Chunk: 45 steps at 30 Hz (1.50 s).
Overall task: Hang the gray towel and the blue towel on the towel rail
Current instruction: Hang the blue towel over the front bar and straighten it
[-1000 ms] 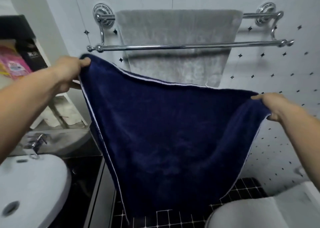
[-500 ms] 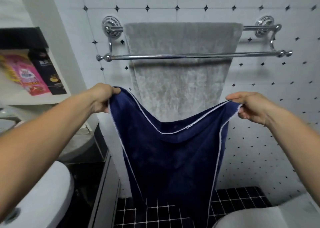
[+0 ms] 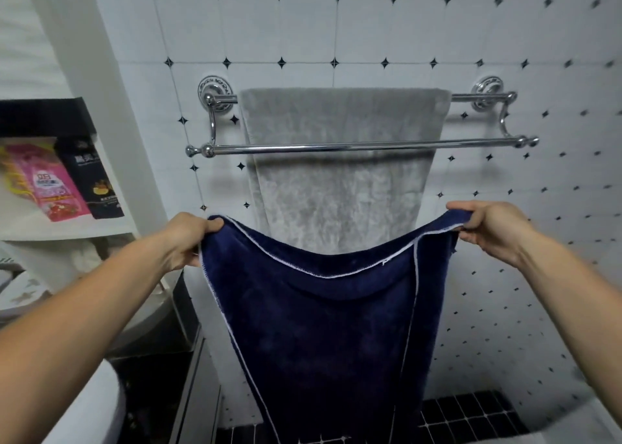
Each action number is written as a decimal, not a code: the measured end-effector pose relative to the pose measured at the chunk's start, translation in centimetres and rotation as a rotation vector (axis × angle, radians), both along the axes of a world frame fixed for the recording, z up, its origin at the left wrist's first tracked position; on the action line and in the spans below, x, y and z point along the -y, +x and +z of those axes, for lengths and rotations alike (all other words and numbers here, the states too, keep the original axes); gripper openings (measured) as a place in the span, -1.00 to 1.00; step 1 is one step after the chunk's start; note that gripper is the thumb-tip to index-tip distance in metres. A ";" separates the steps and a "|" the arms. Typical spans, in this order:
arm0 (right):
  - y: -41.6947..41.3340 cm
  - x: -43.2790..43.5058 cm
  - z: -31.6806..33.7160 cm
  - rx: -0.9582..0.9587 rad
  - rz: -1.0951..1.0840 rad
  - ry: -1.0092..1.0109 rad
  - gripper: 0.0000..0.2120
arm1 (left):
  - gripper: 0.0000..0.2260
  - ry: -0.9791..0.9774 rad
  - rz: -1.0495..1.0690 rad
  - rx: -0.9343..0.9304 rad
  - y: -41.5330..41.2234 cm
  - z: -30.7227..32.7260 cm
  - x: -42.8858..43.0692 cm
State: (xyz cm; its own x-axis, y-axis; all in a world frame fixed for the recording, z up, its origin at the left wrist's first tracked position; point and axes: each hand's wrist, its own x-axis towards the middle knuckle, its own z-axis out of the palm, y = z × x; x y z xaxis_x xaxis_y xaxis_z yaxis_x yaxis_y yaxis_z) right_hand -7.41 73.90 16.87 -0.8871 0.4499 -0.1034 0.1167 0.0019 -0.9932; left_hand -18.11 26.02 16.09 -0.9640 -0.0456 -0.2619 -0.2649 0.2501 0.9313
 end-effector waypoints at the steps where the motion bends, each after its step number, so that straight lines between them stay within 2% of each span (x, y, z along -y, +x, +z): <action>1: 0.1 -0.1 0.0 0.008 -0.004 0.040 -0.44 | -0.89 0.003 0.014 -0.003 -0.2 -0.3 0.2; 4: 0.6 -0.9 -0.1 0.025 -0.028 0.155 -0.50 | -0.88 0.006 0.038 -0.008 -0.7 -1.0 1.0; 8: 1.1 -2.3 -0.6 0.032 -0.070 0.320 -0.89 | -0.86 0.019 0.036 -0.010 -0.9 -0.9 0.7; 9: 1.1 -2.4 -0.6 0.046 -0.070 0.383 -0.92 | -0.86 0.026 0.029 -0.008 -0.8 -0.7 0.4; 12: 1.2 -2.8 -0.5 0.162 -0.085 0.625 -0.67 | -0.86 0.042 -0.018 0.001 -0.1 -0.3 -1.2; 14: 1.3 -2.4 -0.4 0.151 -0.111 0.682 -0.61 | -0.85 0.053 -0.042 0.007 0.3 -0.1 -2.2; 15: 1.3 -1.9 -0.3 0.075 -0.109 0.646 -0.68 | -0.85 0.062 -0.045 0.012 0.5 -0.1 -2.7; 17: 1.5 -0.4 -0.1 -0.160 -0.052 0.433 -0.89 | -0.84 0.102 -0.040 0.034 1.0 0.1 -3.9; 20: 1.5 3.9 0.2 -0.381 0.145 0.235 -0.75 | -0.84 0.198 -0.074 0.054 2.0 0.5 -6.9; 23: 0.6 9.7 0.9 -0.428 0.329 0.251 -0.81 | -0.84 0.279 -0.153 0.013 3.7 1.1 -11.2; 26: -0.5 14.4 1.2 -0.415 0.489 0.297 -0.77 | -0.89 0.428 -0.225 -0.045 5.6 1.3 -14.6; 29: -0.9 16.0 1.1 -0.371 0.541 0.300 -0.72 | -0.89 0.488 -0.248 -0.103 6.7 0.8 -15.8; 31: -0.6 16.3 1.2 -0.384 0.581 0.294 -0.75 | -0.88 0.505 -0.253 -0.122 6.9 0.4 -15.6; 35: 0.2 16.3 1.5 -0.416 0.716 0.008 -0.80 | -0.75 0.573 -0.328 -0.097 6.4 0.2 -14.2; 37: 0.3 16.4 1.6 -0.396 0.767 -0.072 -0.79 | -0.71 0.562 -0.375 -0.108 6.3 0.4 -14.1; 40: 0.3 16.8 1.5 -0.370 0.748 -0.001 -0.82 | -0.70 0.550 -0.422 -0.127 6.7 0.7 -14.4; 43: -0.1 16.4 1.3 -0.387 0.529 0.256 -0.84 | -0.71 0.553 -0.447 -0.131 6.9 0.8 -14.4; 45: -0.3 16.4 1.2 -0.414 0.421 0.354 -0.85 | -0.69 0.561 -0.430 -0.114 7.1 0.9 -14.3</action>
State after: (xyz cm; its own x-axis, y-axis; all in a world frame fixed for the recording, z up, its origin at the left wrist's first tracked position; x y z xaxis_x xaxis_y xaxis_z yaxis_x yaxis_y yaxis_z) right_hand -7.67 57.54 18.10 -0.9284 0.0030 0.3716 -0.3541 0.2963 -0.8870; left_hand -11.04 40.37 16.99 -0.8890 0.4569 -0.0306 -0.1433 -0.2142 0.9662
